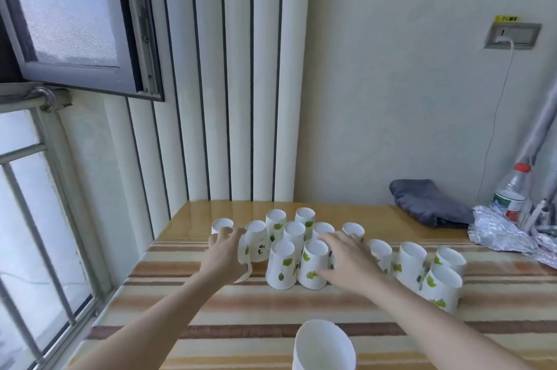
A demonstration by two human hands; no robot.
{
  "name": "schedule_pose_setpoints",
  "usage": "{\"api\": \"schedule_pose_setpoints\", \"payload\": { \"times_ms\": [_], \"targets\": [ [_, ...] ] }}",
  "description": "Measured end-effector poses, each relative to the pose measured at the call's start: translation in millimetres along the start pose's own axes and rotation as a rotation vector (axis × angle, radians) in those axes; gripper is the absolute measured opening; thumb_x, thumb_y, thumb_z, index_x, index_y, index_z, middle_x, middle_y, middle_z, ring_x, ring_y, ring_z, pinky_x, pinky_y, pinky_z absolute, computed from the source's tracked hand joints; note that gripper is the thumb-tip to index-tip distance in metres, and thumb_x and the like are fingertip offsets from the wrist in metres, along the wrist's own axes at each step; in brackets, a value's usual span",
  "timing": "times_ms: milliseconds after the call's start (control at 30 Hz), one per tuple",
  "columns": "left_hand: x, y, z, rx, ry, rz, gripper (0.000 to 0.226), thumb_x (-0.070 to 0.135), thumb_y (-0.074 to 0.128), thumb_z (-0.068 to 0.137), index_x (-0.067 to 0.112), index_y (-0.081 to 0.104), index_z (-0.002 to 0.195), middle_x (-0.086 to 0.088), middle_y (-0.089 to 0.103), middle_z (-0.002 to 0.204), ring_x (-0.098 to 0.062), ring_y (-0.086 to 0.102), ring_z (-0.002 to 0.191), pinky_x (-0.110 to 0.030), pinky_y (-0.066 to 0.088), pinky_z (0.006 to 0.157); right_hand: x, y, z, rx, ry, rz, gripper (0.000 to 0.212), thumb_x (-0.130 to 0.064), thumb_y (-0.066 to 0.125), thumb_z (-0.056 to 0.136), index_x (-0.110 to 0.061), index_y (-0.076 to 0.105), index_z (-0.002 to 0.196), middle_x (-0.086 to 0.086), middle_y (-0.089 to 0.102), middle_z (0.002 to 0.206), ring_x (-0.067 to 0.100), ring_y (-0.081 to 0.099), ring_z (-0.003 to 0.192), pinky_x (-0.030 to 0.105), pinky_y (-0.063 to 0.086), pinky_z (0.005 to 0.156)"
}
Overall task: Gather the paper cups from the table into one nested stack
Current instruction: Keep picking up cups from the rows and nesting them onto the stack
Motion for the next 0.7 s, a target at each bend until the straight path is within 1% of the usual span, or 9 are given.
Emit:
{"api": "schedule_pose_setpoints", "payload": {
  "times_ms": [100, 200, 333, 400, 467, 533, 600, 667, 700],
  "targets": [
    [3, 10, 11, 0.004, 0.021, 0.079, 0.075, 0.032, 0.071, 0.082, 0.026, 0.031, 0.145, -0.004, 0.037, 0.144, -0.028, 0.039, 0.13, -0.038, 0.049, 0.1, -9, 14, 23, -0.033, -0.043, -0.193, 0.068, -0.042, 0.062, 0.082, -0.035, 0.033, 0.143, -0.002, 0.042, 0.14, 0.027, 0.033, 0.13, 0.04, 0.032, 0.099],
    [1, 15, 13, 0.053, 0.047, 0.138, 0.071, 0.029, 0.071, 0.082, 0.027, 0.034, 0.143, -0.005, 0.039, 0.138, -0.026, 0.044, 0.124, -0.033, 0.053, 0.091, -9, 28, 35, -0.048, -0.06, -0.306, 0.066, -0.042, 0.064, 0.081, -0.035, 0.034, 0.139, 0.001, 0.045, 0.133, 0.028, 0.035, 0.124, 0.039, 0.032, 0.095],
    [-6, 7, 0, 0.101, 0.028, 0.175, 0.061, 0.022, 0.074, 0.08, 0.022, 0.039, 0.131, -0.007, 0.042, 0.129, -0.027, 0.048, 0.116, -0.034, 0.055, 0.085, -9, 30, 31, -0.002, -0.044, -0.364, 0.065, -0.032, 0.064, 0.083, -0.03, 0.032, 0.14, 0.003, 0.048, 0.128, 0.029, 0.039, 0.121, 0.038, 0.032, 0.095],
    [-12, -3, -10, 0.102, -0.006, 0.188, 0.067, 0.025, 0.077, 0.076, 0.016, 0.036, 0.128, -0.009, 0.046, 0.123, -0.028, 0.052, 0.111, -0.034, 0.056, 0.08, -10, 25, 22, 0.033, -0.053, -0.376, 0.062, -0.024, 0.065, 0.081, -0.023, 0.036, 0.136, 0.005, 0.05, 0.124, 0.029, 0.044, 0.117, 0.038, 0.035, 0.091],
    [-19, -15, -23, 0.107, -0.06, 0.173, 0.071, 0.03, 0.079, 0.073, 0.012, 0.034, 0.125, -0.009, 0.052, 0.113, -0.026, 0.056, 0.101, -0.032, 0.054, 0.07, -10, 17, 8, 0.038, -0.078, -0.348, 0.059, -0.025, 0.066, 0.079, -0.02, 0.039, 0.131, 0.006, 0.051, 0.121, 0.03, 0.05, 0.112, 0.039, 0.038, 0.085],
    [-25, -28, -40, 0.147, -0.112, 0.055, 0.062, 0.035, 0.079, 0.071, 0.011, 0.037, 0.11, -0.006, 0.058, 0.098, -0.023, 0.057, 0.083, -0.029, 0.047, 0.058, -9, 1, -10, 0.062, -0.094, -0.294, 0.053, -0.03, 0.065, 0.079, -0.02, 0.04, 0.124, 0.003, 0.051, 0.118, 0.029, 0.055, 0.101, 0.036, 0.039, 0.072],
    [-28, -40, -60, 0.168, -0.188, -0.182, 0.055, 0.041, 0.078, 0.071, 0.011, 0.04, 0.098, -0.004, 0.059, 0.086, -0.018, 0.055, 0.068, -0.025, 0.042, 0.052, -2, -19, -30, 0.095, -0.024, -0.099, 0.047, -0.038, 0.068, 0.075, -0.022, 0.04, 0.11, 0.0, 0.054, 0.109, 0.026, 0.054, 0.085, 0.034, 0.037, 0.059],
    [-28, -45, -82, 0.122, -0.288, -0.579, 0.056, 0.046, 0.08, 0.069, 0.009, 0.048, 0.096, -0.006, 0.063, 0.088, -0.02, 0.06, 0.074, -0.03, 0.051, 0.061, 14, -37, -53, 0.14, 0.146, 0.21, 0.05, -0.045, 0.074, 0.068, -0.022, 0.039, 0.096, 0.001, 0.058, 0.095, 0.024, 0.056, 0.078, 0.034, 0.041, 0.061],
    [-26, -44, -93, 0.08, -0.315, -0.79, 0.062, 0.05, 0.082, 0.065, 0.008, 0.051, 0.099, -0.011, 0.066, 0.096, -0.026, 0.065, 0.086, -0.037, 0.057, 0.073, 21, -43, -66, 0.144, 0.252, 0.381, 0.053, -0.047, 0.076, 0.067, -0.019, 0.041, 0.096, 0.002, 0.06, 0.093, 0.023, 0.059, 0.08, 0.035, 0.045, 0.066]
  ]
}}
Point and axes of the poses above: each hand's wrist, its own z-axis towards the middle knuckle, its own y-axis out of the palm, x = y × z, the point moved 3 cm from there along z, towards the middle knuckle
